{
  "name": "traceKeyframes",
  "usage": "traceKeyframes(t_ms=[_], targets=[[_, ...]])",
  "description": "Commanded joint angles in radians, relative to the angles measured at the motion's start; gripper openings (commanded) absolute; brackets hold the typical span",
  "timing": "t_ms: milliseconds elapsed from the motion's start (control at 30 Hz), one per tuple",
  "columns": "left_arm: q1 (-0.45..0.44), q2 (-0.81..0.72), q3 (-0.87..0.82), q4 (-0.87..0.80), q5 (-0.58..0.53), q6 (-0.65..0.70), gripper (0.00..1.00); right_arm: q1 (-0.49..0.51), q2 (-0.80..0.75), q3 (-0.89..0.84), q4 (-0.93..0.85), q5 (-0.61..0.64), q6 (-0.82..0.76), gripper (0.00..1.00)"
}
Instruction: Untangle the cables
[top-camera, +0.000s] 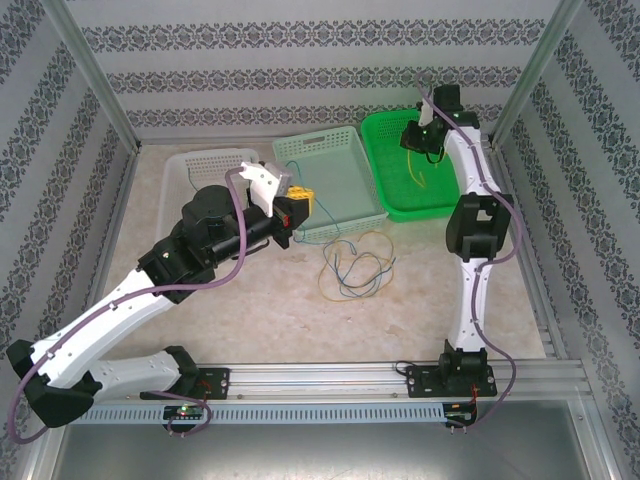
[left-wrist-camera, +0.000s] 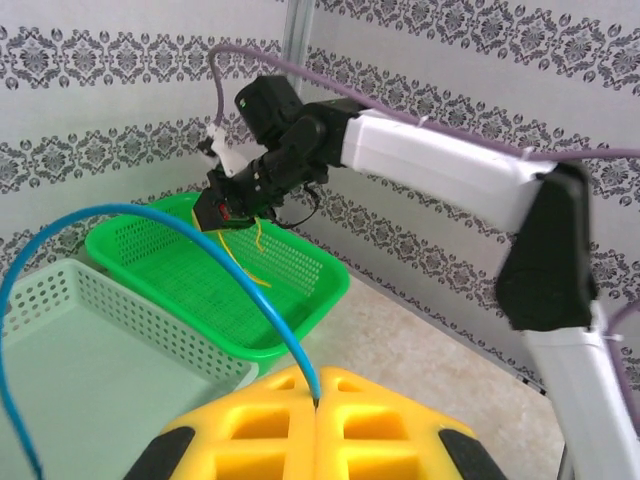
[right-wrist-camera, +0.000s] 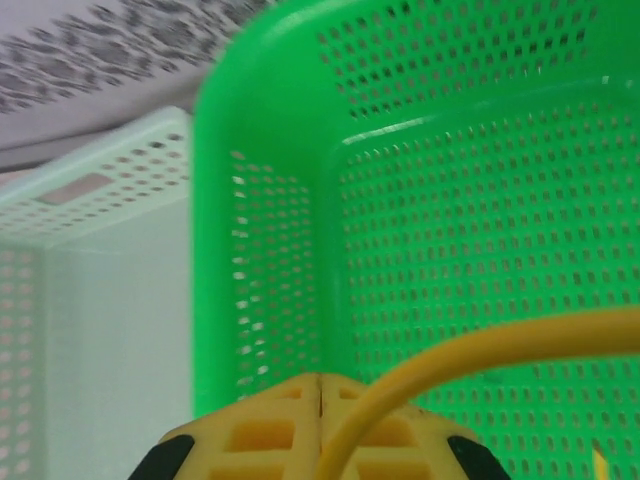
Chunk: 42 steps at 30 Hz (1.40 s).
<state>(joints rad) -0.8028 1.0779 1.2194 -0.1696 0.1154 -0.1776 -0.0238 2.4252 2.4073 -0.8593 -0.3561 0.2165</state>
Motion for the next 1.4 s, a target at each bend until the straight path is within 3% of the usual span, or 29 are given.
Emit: traceKeyframes(t_ms=[0,33,67,267,467,733,1067,1233,1300,1367], targets=[[0.016,0.001,0.013,-0.027,-0.025,0.029,0.00,0.000,0.077,0.122,-0.223,0.016,0.002,0.53],[0.017,0.009,0.019,-0.029,-0.026,0.030,0.00,0.001,0.089,0.118,-0.238,0.035,-0.009,0.66],[0.017,0.021,0.028,-0.033,-0.028,0.033,0.00,0.001,0.093,0.108,-0.247,0.060,-0.020,0.72],[0.042,0.104,0.093,-0.065,-0.046,0.051,0.00,-0.004,-0.038,-0.055,-0.168,0.044,-0.043,0.91],[0.142,0.229,0.171,-0.060,0.048,0.030,0.00,0.000,-0.227,-0.235,-0.051,-0.051,0.014,0.91],[0.273,0.422,0.262,-0.006,0.189,0.020,0.01,0.021,-0.506,-0.613,0.163,-0.113,0.060,0.88],[0.330,0.771,0.529,-0.089,0.301,0.013,0.00,0.101,-0.799,-1.061,0.319,-0.095,0.078,0.86],[0.342,0.918,0.655,-0.128,0.248,-0.024,0.01,0.162,-0.940,-1.277,0.357,-0.043,0.110,0.77],[0.343,0.975,0.724,-0.178,0.198,-0.037,0.11,0.198,-0.983,-1.343,0.348,-0.006,0.113,0.76],[0.345,1.056,0.837,-0.288,0.163,-0.048,0.12,0.228,-1.024,-1.412,0.349,0.030,0.133,0.76]])
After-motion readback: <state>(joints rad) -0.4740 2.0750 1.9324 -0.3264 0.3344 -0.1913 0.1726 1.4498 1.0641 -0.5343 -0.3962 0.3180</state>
